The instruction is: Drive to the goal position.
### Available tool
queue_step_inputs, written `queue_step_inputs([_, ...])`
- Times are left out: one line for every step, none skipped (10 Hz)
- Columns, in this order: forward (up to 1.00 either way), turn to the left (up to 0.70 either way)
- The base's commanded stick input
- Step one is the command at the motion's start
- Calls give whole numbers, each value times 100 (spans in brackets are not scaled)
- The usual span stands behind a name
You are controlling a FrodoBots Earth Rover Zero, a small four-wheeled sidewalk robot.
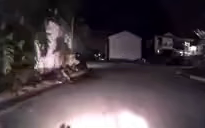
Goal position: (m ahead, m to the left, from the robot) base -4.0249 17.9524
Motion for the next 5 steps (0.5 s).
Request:
queue_step_inputs([100, -27])
queue_step_inputs([100, -27])
queue_step_inputs([100, -27])
queue_step_inputs([100, -27])
queue_step_inputs([100, -6])
